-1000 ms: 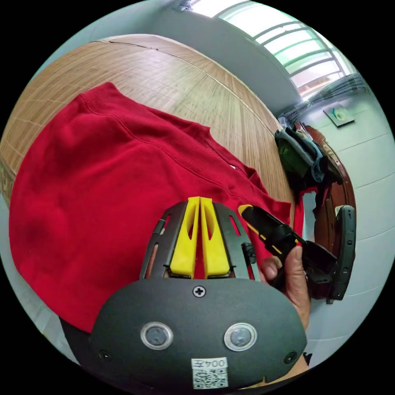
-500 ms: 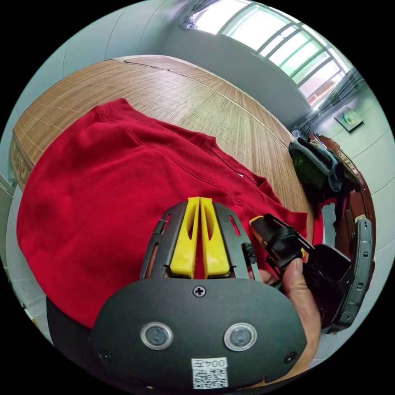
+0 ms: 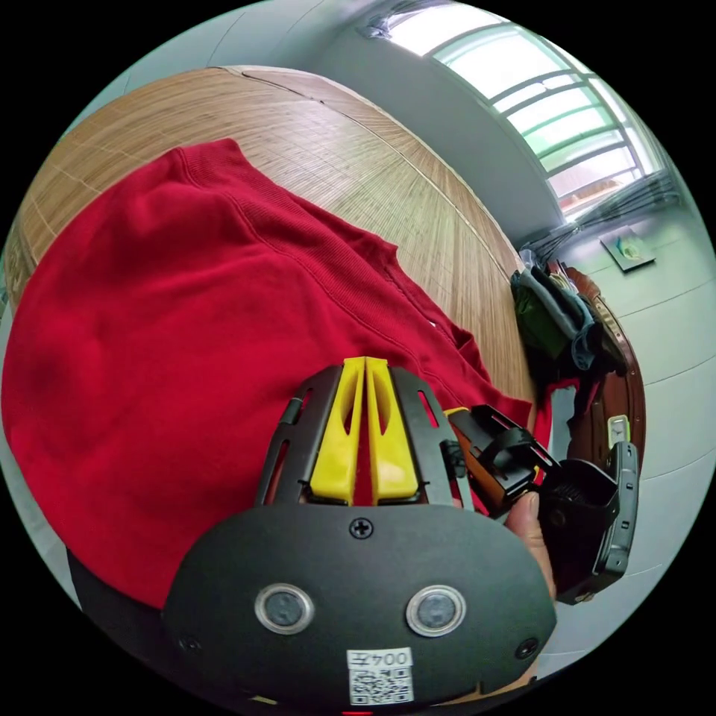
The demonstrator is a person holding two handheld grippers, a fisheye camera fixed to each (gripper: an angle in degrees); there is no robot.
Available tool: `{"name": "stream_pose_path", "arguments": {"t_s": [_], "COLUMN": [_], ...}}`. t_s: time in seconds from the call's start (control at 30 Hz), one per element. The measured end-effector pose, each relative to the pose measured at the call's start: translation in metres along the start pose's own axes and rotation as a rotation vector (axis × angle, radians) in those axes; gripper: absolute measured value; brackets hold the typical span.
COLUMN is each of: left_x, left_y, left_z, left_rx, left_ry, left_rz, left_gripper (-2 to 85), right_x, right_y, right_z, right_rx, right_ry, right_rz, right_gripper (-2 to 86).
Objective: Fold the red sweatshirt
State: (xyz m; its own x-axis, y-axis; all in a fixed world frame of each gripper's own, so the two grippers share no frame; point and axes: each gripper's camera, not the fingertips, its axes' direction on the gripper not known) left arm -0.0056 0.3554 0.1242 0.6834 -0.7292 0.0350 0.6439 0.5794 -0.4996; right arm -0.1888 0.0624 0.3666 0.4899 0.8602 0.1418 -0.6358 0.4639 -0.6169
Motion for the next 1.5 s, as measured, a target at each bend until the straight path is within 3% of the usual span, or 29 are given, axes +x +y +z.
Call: {"name": "stream_pose_path", "arguments": {"t_s": [0.57,1.5], "left_x": [-0.03,-0.049], "left_y": [-0.017,-0.021], "left_z": [-0.001,-0.003], "left_rx": [-0.055,-0.063], "left_ry": [0.078,0.114], "left_rz": [-0.129,-0.144], "left_gripper": [0.9,1.0], "right_x": [-0.007,-0.013], "right_y": [-0.02,-0.033], "right_z": [0.004,0.01], "right_rx": [-0.038,-0.033], "right_ry": [0.041,0.062], "right_rz": [0.05,0.042], "right_gripper": [-0.9,-0.8]}}
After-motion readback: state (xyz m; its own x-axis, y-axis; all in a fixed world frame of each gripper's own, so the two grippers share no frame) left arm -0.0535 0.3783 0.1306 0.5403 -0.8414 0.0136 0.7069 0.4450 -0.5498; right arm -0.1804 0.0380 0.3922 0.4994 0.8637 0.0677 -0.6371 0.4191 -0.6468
